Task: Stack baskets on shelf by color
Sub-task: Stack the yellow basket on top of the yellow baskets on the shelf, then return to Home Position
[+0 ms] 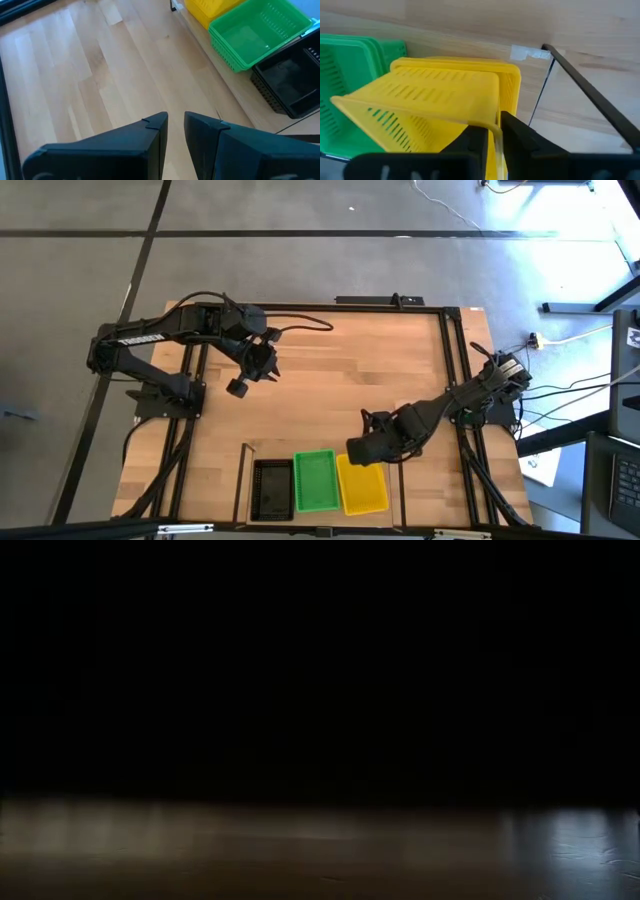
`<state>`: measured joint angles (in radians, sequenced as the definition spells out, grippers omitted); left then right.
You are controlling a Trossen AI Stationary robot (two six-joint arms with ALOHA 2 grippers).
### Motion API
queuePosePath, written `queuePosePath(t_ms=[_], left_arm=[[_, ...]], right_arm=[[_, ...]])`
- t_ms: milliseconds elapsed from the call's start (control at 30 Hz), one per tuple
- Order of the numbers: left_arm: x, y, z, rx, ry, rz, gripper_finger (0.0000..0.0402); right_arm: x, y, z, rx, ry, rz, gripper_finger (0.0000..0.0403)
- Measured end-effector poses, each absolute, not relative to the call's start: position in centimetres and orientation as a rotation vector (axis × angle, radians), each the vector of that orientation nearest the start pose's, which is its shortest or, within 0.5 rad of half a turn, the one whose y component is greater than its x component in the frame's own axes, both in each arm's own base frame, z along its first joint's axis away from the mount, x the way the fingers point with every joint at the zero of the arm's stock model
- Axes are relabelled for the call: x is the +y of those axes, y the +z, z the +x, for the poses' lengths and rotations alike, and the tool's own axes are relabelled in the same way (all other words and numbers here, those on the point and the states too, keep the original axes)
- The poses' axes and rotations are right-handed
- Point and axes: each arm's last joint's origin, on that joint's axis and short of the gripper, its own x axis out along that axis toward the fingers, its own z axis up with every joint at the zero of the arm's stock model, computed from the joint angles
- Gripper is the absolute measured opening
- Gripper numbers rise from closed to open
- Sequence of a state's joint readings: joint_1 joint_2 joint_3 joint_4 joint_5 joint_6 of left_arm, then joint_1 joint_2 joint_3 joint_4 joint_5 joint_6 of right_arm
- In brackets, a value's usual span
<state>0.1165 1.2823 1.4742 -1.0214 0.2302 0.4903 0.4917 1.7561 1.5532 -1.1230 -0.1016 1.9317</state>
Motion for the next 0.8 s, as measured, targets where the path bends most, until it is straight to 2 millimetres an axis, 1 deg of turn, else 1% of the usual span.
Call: queuePosePath(t_ms=[200,400,567,633,733,800], left_arm=[[2.1,39.1,23.8,0.770,-0.303,0.326,0.0055],[2.1,39.3,23.6,0.764,-0.300,0.333,0.0055],[2.1,39.3,23.5,0.764,-0.300,0.333,0.0055],[2.1,39.4,23.4,0.760,-0.299,0.334,0.0055],[2.0,40.1,22.3,0.734,-0.288,0.326,0.0055],[1.9,40.5,21.7,0.720,-0.268,0.291,0.0055]], right_arm=[[16.4,28.1,30.3,1.305,-0.858,1.349,0.0052],[16.4,29.7,30.3,1.331,-0.834,1.373,0.0051],[16.0,31.7,29.6,1.345,-0.874,1.347,0.0051],[15.9,32.7,29.4,1.326,-0.878,1.315,0.0051],[15.7,34.6,29.3,1.228,-0.801,1.202,0.0051],[15.4,36.1,29.4,1.112,-0.744,1.097,0.0051]])
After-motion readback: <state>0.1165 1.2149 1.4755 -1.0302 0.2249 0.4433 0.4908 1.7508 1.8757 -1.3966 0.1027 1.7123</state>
